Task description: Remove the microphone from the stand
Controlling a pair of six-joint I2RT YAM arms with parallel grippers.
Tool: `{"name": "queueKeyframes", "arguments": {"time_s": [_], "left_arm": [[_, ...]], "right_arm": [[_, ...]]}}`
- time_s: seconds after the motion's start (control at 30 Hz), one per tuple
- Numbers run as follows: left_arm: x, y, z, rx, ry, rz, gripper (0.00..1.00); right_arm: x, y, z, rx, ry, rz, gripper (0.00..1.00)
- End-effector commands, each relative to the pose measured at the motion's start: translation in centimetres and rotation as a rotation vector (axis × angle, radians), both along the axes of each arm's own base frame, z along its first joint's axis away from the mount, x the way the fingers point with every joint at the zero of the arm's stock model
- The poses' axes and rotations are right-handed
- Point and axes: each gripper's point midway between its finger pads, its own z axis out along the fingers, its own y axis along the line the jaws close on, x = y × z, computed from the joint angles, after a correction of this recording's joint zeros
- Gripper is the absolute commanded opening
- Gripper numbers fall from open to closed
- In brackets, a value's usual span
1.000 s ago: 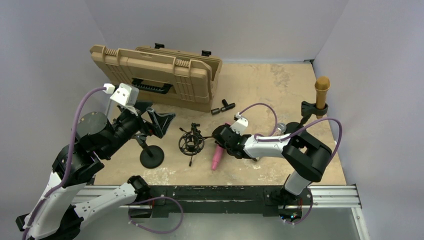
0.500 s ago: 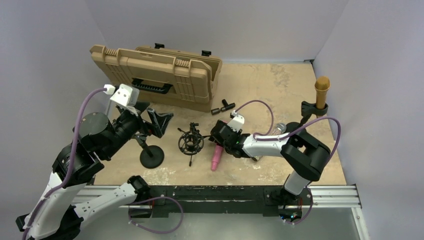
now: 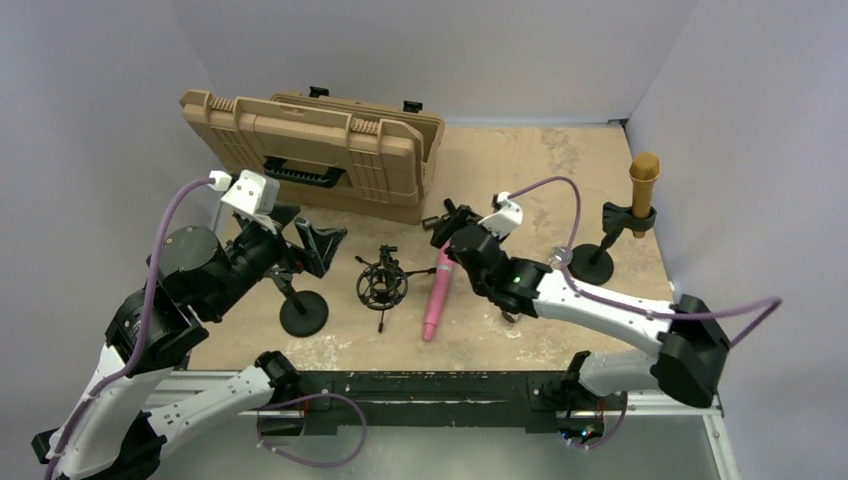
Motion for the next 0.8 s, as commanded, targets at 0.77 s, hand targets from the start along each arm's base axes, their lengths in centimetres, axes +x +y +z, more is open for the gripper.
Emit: {"name": "queueKeyframes", "arguments": {"time_s": [0.77], "left_arm": [[-0.5, -1.6, -0.4, -0.047, -0.009, -0.083, 1.00]], "right_arm": [[2.6, -18.6, 17.4, -0.182, -0.316, -0.716, 0.99]]}}
